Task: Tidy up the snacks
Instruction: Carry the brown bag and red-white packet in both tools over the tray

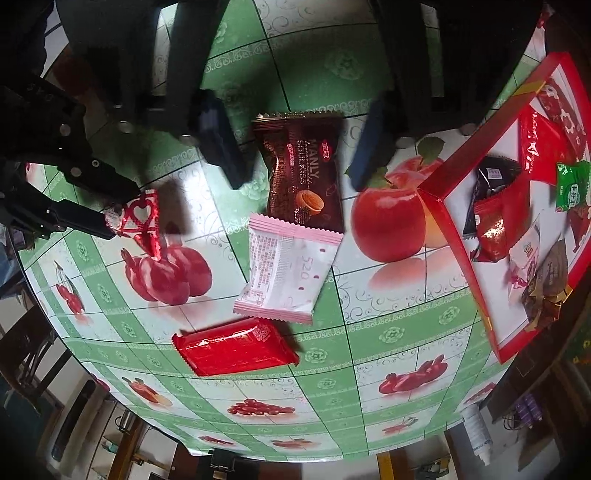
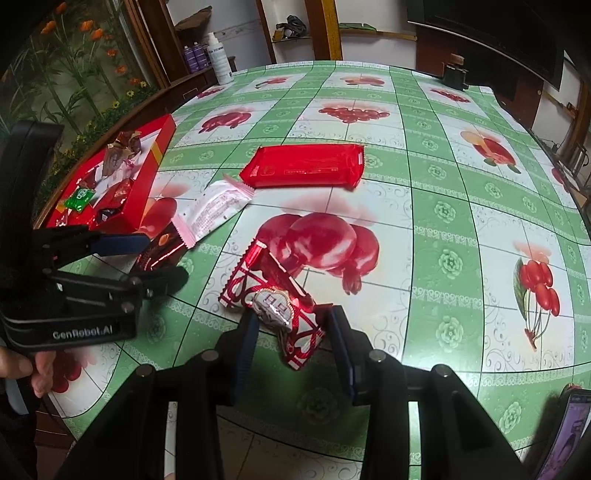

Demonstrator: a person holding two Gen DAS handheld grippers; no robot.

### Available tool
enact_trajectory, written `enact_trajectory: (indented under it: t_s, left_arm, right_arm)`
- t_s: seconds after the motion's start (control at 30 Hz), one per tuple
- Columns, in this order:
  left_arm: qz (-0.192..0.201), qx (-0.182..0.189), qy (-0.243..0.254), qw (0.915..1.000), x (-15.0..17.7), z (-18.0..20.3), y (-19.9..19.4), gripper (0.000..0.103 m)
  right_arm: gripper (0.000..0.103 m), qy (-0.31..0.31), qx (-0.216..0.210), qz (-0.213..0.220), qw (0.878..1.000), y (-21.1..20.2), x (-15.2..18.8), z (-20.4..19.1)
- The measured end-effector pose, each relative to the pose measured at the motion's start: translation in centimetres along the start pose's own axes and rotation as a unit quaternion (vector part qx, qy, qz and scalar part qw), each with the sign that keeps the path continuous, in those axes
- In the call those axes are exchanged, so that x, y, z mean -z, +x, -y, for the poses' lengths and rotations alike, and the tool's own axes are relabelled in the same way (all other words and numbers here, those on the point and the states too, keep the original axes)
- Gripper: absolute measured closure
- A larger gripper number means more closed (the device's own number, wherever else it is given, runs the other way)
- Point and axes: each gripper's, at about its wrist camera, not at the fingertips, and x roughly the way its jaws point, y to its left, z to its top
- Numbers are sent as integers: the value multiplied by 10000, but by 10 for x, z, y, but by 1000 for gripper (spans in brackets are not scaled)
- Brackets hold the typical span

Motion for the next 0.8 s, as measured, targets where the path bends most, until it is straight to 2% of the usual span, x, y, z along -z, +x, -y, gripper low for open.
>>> enact_trajectory:
  t_s: [0.03,0.23,0.57,0.8]
  left_arm:
    - [16,28,6,10000,0,0,-1,68]
    - [84,203,-86,9997,4,-2,-5,72]
    - [346,547,-442,9969,6,-14,-25,72]
    - [508,622,-604,9949,5,-22,-39,72]
  right_arm:
    - [61,-6,-8,-5,10000,0,0,-1]
    - [62,-39,-66,-11,10000,0,-1,-9]
    - [62,-27,-192,75,9998,-9,-4,-15]
    - [62,-105,-215,177,9996,-18,-8,-23]
